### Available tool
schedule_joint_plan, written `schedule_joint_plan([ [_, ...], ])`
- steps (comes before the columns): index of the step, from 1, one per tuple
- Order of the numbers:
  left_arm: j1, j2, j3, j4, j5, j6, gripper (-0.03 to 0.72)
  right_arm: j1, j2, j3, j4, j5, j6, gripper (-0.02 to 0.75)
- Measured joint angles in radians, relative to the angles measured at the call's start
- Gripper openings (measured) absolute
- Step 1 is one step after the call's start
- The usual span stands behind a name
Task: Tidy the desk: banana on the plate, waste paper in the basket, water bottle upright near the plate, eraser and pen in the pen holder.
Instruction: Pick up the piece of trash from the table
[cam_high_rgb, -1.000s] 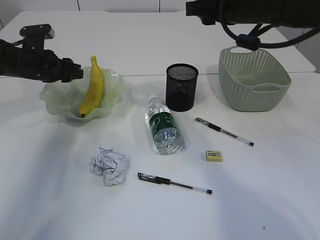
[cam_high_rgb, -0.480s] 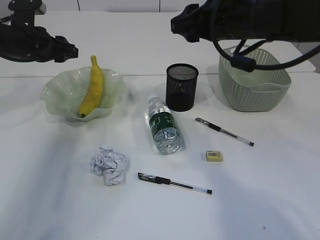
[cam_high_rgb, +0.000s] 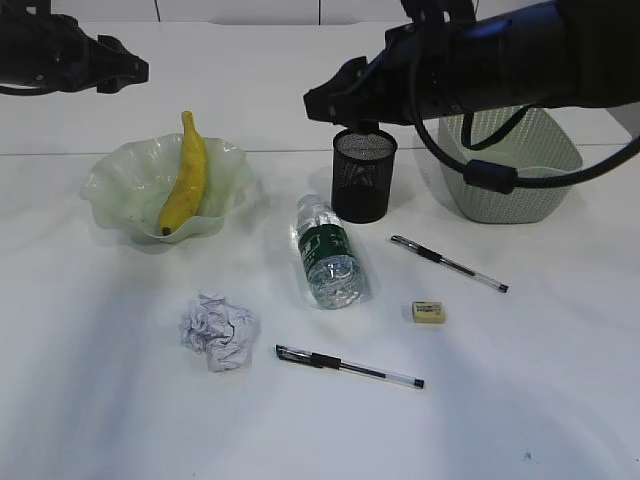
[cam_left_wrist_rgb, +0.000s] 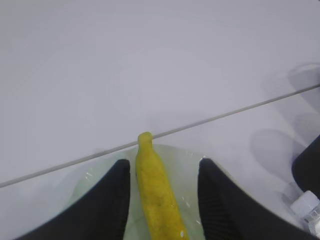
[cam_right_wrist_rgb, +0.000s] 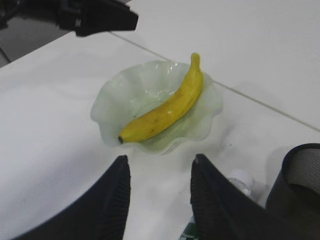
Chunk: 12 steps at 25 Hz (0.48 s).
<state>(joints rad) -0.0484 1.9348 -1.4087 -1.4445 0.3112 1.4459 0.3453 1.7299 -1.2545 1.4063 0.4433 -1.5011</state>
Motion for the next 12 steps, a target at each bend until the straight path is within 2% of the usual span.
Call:
schedule_joint_plan([
  [7,0.0,-0.054,0.0,0.011,0.017,-0.004,0.317,0.0,0.0,0.0,-0.261,0.133,0.182,0.305],
  [12,0.0,-0.099,0.0,0.053,0.042,-0.024,0.317,0.0,0.0,0.0,-0.335,0.203,0.234,0.305],
])
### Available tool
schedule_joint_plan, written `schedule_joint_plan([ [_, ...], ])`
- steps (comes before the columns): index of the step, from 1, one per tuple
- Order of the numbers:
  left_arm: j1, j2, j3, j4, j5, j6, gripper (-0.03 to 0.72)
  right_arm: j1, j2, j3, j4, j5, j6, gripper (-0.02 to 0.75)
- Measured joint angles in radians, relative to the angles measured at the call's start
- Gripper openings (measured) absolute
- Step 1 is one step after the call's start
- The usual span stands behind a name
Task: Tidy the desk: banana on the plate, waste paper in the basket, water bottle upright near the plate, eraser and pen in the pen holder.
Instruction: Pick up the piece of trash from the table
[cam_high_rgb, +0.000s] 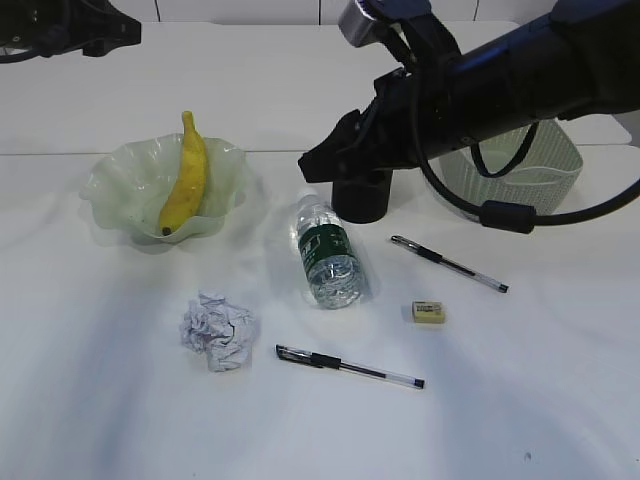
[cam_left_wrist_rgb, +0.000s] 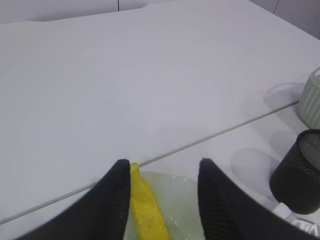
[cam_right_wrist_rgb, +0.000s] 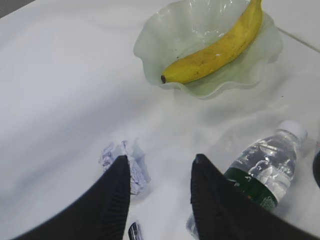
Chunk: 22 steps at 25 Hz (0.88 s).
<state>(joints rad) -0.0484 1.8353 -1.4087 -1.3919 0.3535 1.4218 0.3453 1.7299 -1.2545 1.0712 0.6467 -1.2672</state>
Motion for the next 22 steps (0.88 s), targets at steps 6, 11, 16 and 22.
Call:
schedule_joint_plan([
  [6,0.0,-0.054,0.0,0.116,0.036,-0.063,0.317,0.019,0.0,0.0,-0.065,0.055,0.009,0.305],
  [11,0.0,-0.096,0.0,0.188,0.061,-0.11,0.317,0.115,0.0,0.0,-0.195,0.068,0.04,0.305],
  [16,0.0,-0.139,0.0,0.249,0.09,-0.152,0.317,0.151,0.0,0.0,-0.23,0.066,0.068,0.305],
  [22,0.0,-0.174,0.0,0.282,0.131,-0.191,0.317,0.152,0.002,0.0,-0.257,0.058,0.076,0.305],
])
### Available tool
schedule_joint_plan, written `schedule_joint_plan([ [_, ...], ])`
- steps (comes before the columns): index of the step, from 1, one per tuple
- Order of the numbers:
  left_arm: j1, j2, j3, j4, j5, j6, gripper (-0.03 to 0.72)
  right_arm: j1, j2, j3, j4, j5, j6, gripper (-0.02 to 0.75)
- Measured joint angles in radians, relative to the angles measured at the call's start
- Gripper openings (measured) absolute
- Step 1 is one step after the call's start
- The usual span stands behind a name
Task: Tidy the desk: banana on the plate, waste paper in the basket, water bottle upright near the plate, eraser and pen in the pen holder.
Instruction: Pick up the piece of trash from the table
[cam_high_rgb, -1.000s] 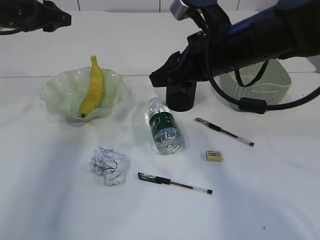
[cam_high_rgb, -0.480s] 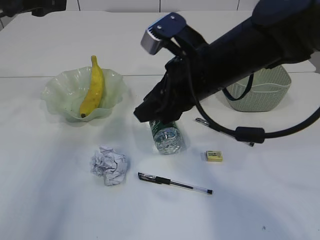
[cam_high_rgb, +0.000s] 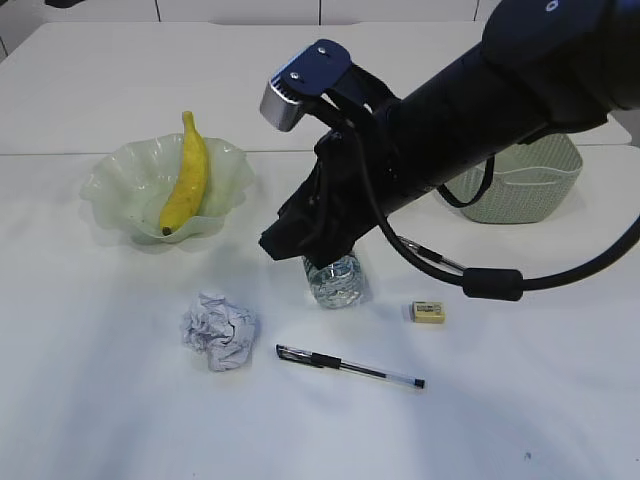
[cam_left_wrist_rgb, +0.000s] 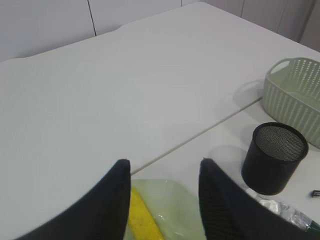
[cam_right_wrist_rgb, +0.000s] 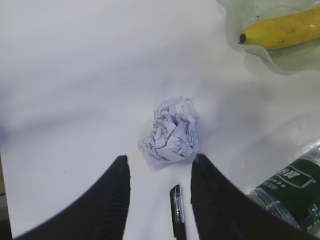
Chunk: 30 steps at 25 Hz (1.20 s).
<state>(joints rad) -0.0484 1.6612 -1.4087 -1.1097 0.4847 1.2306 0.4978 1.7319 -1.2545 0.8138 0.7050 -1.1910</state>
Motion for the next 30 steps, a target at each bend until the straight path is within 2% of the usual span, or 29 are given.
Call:
schedule_joint_plan([
  [6,0.0,-0.016,0.0,0.062,0.035,-0.045,0.317,0.017,0.082,-0.042,-0.106,-0.002,0.096,0.305],
  [12,0.0,-0.036,0.0,0.135,0.063,-0.081,0.317,0.038,0.17,-0.15,-0.179,0.019,0.224,0.305],
  [25,0.0,-0.042,0.0,0.147,0.076,-0.088,0.317,0.119,0.308,-0.34,-0.474,0.129,0.575,0.305],
  [30,0.0,-0.042,0.0,0.147,0.079,-0.088,0.317,0.127,0.338,-0.39,-0.508,0.152,0.646,0.305],
])
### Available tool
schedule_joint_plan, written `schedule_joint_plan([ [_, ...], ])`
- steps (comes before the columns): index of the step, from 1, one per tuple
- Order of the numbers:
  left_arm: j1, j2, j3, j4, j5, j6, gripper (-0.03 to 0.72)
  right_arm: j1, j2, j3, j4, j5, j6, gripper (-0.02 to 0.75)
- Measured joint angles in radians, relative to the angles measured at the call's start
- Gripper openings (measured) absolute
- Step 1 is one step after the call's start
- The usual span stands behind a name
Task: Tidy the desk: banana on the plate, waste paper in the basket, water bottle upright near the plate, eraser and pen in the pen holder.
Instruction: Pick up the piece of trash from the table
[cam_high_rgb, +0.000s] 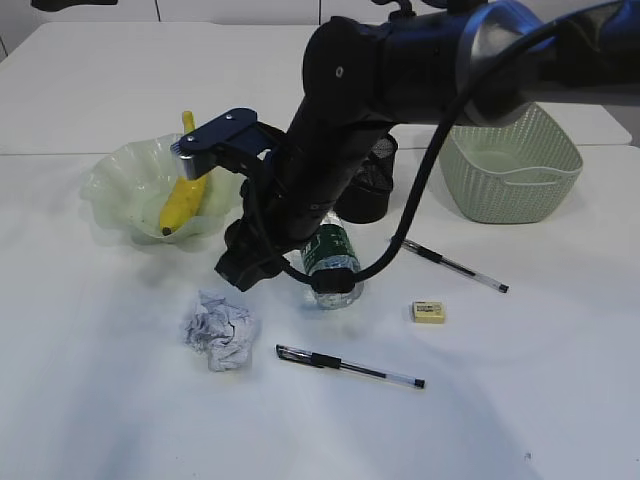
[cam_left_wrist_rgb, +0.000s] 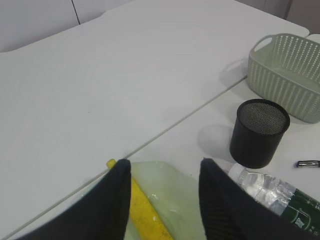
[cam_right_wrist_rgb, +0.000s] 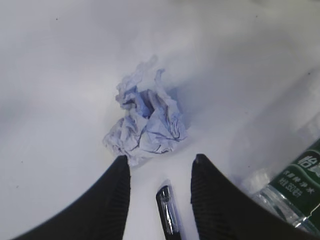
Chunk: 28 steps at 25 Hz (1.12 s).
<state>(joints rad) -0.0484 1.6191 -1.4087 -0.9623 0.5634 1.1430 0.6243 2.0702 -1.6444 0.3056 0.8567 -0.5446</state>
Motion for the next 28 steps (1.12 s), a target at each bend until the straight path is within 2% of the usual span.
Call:
schedule_joint_plan([
  [3,0.0,0.0,0.0,0.0,0.004,0.0,0.317,0.0,0.018,-0.027,0.0,0.0,0.042,0.319],
  [8,0.0,0.0,0.0,0.0,0.016,-0.003,0.317,0.015,0.045,-0.036,-0.018,0.001,0.07,0.411],
  [11,0.0,0.0,0.0,0.001,0.023,-0.007,0.317,0.036,0.047,-0.036,-0.051,0.002,0.07,0.433],
  [21,0.0,0.0,0.0,0.002,0.052,-0.024,0.317,0.06,0.057,-0.036,-0.102,-0.03,0.087,0.443],
  [28,0.0,0.0,0.0,0.002,0.054,-0.028,0.317,0.06,0.057,-0.036,-0.097,-0.058,0.087,0.443],
])
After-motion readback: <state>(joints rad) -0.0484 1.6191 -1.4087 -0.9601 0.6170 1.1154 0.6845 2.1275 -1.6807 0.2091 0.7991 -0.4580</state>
